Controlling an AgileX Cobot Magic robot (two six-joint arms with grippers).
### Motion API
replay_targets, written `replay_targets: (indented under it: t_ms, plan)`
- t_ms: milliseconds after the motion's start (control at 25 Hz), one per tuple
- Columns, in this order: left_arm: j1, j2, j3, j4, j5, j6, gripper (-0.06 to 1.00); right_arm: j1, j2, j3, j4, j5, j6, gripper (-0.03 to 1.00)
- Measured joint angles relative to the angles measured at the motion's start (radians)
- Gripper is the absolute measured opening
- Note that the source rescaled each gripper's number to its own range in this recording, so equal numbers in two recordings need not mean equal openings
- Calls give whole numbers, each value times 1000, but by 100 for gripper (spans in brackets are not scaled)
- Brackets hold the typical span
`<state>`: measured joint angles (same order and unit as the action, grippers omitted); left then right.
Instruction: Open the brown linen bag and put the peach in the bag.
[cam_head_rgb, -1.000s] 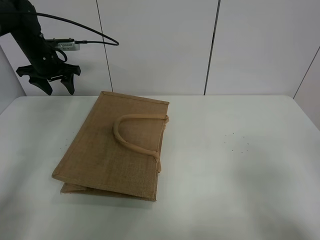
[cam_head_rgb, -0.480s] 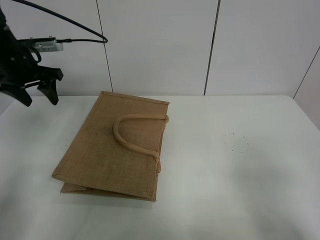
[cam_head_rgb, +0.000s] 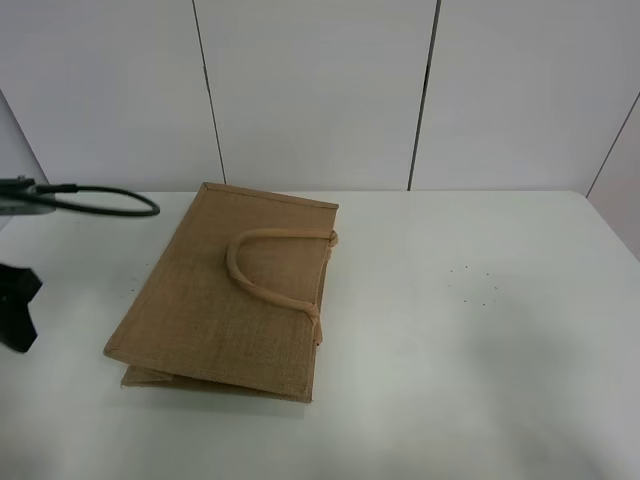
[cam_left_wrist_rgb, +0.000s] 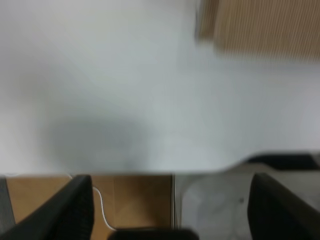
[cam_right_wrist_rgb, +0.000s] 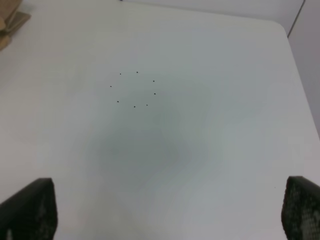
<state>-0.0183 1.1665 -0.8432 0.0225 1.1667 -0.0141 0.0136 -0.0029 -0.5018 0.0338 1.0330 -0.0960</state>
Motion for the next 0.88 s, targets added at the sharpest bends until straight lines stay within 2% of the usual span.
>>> replay_targets:
  t_ms: [200,400,880]
  plan:
    - [0,-236,210,0,-5,14,89,0,0,0,0,0,0,100]
    - [0,-451,328,0,-101,39,89,0,0,0,0,0,0,100]
    - [0,-872,339,-22,-115,40,89,0,0,0,0,0,0,100]
